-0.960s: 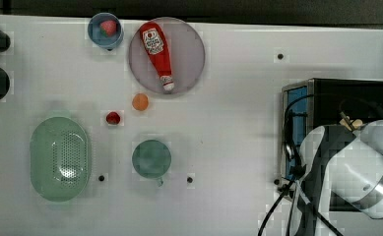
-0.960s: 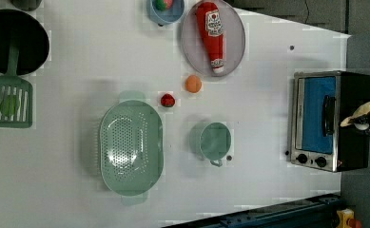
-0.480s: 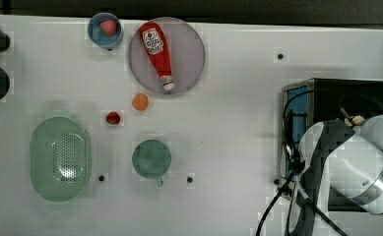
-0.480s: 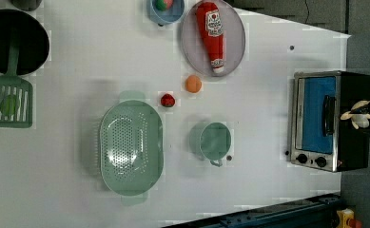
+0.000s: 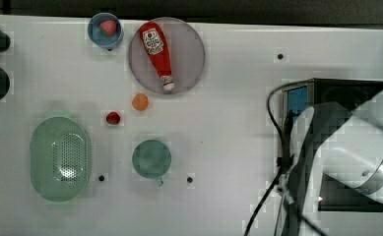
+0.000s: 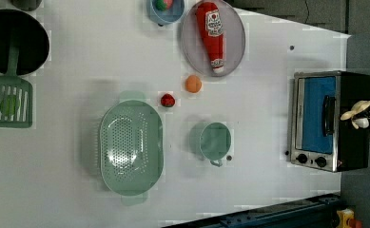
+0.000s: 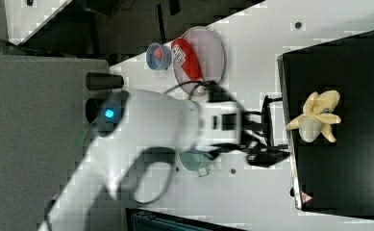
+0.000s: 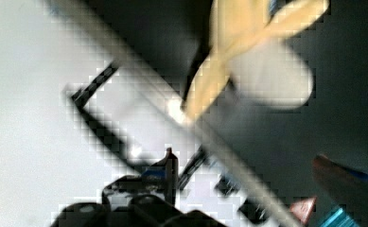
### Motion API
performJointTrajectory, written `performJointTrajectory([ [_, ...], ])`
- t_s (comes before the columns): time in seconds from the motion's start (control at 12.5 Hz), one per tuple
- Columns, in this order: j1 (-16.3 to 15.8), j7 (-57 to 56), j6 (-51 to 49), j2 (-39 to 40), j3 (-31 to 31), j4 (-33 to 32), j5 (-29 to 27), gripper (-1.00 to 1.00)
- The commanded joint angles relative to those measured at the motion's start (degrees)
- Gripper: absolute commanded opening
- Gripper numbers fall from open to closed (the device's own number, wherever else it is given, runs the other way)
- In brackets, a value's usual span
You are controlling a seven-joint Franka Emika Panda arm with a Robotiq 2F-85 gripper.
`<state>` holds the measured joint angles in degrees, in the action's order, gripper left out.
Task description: Pick banana from table and place on oven.
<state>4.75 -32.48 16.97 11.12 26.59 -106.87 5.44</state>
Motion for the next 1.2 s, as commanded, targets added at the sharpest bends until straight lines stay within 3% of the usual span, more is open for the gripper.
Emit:
performJointTrajectory([
  [0.08,-5.1,0.8,-7.7,-8.1,-8.0,6.0,-2.9,1.0],
  [0.4,-8.4,26.8,-8.1,-14.2,-19.2,8.3,-2.8,1.0],
  [0.56,-8.8,34.5,-9.1,-16.1,-23.1,7.7,-2.8,1.0],
  [0.8,-8.8,35.3,-14.5,-17.5,-23.8,7.5,-2.9,1.0],
  [1.2,-8.8,35.3,-14.6,-16.9,-23.8,7.5,-2.9,1.0],
])
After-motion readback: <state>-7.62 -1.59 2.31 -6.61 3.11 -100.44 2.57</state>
